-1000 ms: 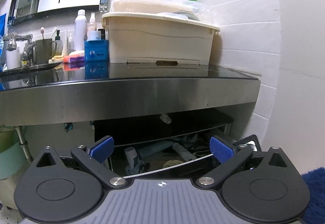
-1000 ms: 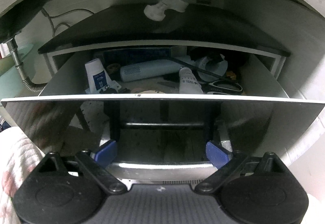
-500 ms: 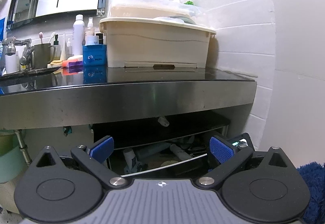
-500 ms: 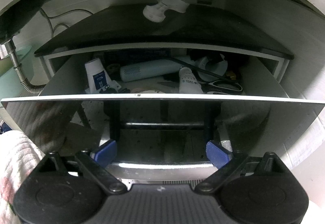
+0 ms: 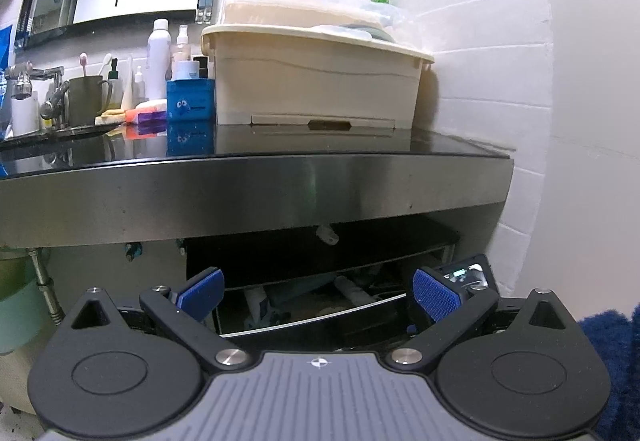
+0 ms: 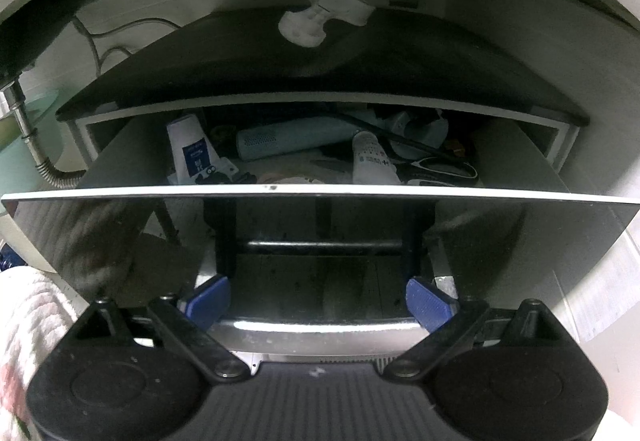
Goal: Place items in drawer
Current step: 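Push the drawer front inward with the right tool, then keep pushing the drawer front with the right tool until shut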
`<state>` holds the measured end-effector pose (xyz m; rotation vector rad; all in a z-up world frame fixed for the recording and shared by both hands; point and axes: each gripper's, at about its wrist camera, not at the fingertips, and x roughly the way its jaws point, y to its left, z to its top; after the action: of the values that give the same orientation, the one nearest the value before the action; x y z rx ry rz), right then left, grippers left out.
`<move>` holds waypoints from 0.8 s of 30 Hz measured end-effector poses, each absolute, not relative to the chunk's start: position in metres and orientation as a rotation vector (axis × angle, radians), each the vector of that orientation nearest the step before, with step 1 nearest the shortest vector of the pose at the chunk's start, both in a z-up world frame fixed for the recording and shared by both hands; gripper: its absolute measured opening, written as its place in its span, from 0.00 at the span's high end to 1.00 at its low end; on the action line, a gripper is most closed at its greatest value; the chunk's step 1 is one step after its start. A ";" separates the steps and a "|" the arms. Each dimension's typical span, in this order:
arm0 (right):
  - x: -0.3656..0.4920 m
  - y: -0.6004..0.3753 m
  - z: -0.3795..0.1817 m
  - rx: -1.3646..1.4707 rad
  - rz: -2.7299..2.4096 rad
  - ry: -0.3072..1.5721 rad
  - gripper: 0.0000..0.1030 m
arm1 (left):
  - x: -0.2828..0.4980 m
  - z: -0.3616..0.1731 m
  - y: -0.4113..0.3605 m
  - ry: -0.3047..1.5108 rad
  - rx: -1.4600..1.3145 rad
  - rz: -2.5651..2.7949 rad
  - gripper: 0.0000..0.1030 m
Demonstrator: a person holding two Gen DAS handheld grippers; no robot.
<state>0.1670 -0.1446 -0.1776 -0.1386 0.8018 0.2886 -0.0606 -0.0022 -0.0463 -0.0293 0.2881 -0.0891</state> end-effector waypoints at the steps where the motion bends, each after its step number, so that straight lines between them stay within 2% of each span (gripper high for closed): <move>1: 0.168 -0.144 -0.178 -0.138 0.289 0.802 0.06 | -0.061 -0.046 -0.001 0.281 -0.035 -0.094 0.01; 24: 0.176 -0.143 -0.180 -0.135 0.287 0.794 0.06 | -0.065 -0.046 0.001 0.275 -0.039 -0.085 0.01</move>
<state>0.1758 -0.1430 -0.1800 -0.1347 0.7942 0.2873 -0.0647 0.0007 -0.0463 -0.0391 0.2749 -0.0845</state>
